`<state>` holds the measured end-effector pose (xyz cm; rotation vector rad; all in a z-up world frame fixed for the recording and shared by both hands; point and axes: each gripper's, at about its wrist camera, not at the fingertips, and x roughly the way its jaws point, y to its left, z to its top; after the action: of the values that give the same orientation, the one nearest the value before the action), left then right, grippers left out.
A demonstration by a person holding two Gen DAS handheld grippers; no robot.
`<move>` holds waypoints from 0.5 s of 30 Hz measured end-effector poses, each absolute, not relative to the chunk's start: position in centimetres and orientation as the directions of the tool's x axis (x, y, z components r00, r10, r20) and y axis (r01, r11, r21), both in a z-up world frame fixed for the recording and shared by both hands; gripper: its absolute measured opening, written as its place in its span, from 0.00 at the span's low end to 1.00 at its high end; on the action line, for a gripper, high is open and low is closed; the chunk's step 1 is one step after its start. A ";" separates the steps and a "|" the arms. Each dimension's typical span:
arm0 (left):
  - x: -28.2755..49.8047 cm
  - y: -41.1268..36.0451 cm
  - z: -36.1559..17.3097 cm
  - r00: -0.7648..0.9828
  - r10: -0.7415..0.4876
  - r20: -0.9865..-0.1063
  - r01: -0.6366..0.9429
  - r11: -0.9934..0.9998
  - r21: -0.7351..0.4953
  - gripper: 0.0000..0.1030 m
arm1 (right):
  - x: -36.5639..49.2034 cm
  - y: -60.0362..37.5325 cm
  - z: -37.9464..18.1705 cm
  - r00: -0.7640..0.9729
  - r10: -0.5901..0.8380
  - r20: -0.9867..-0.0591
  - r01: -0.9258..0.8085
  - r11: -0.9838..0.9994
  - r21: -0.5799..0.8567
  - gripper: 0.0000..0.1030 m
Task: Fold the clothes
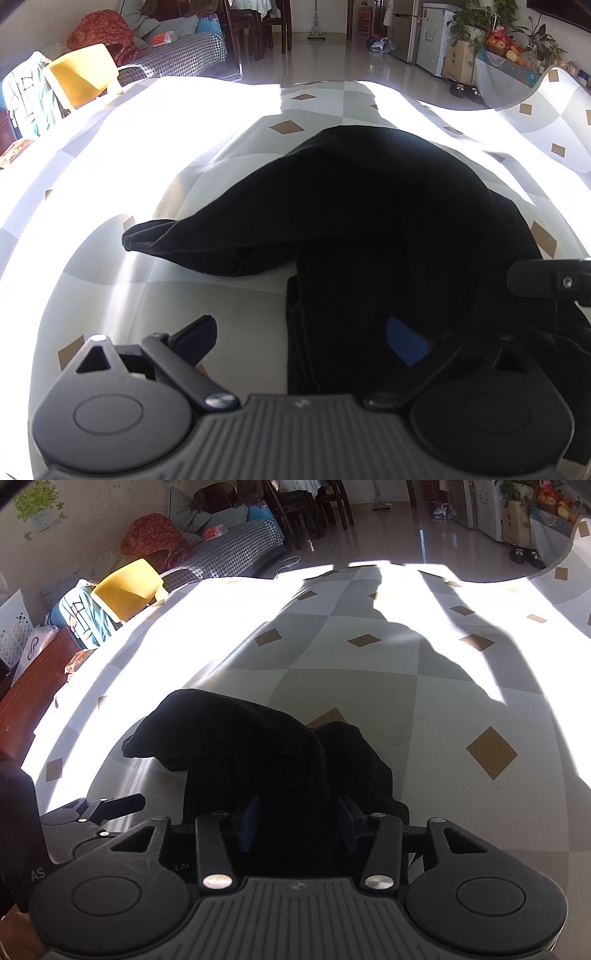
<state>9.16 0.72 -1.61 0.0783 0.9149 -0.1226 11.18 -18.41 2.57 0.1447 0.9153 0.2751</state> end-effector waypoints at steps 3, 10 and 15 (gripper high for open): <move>9.6 -0.2 -2.1 0.609 -0.055 -0.791 0.156 0.986 0.051 0.96 | 11.2 -18.1 2.2 0.577 0.288 -0.764 -0.181 0.958 0.224 0.46; 10.4 -1.4 -2.9 0.628 -0.015 -0.778 0.158 0.981 0.109 1.00 | 11.6 -16.7 1.1 0.579 0.232 -0.782 -0.184 0.971 0.151 0.44; 10.5 -0.2 -3.5 0.609 0.012 -0.793 0.113 0.988 0.101 1.00 | 11.9 -15.8 0.2 0.582 0.182 -0.793 -0.194 0.978 0.082 0.28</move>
<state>10.53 -0.16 -3.55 0.1463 0.9148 -0.0586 11.86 -15.84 0.20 -0.0143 0.9241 0.2195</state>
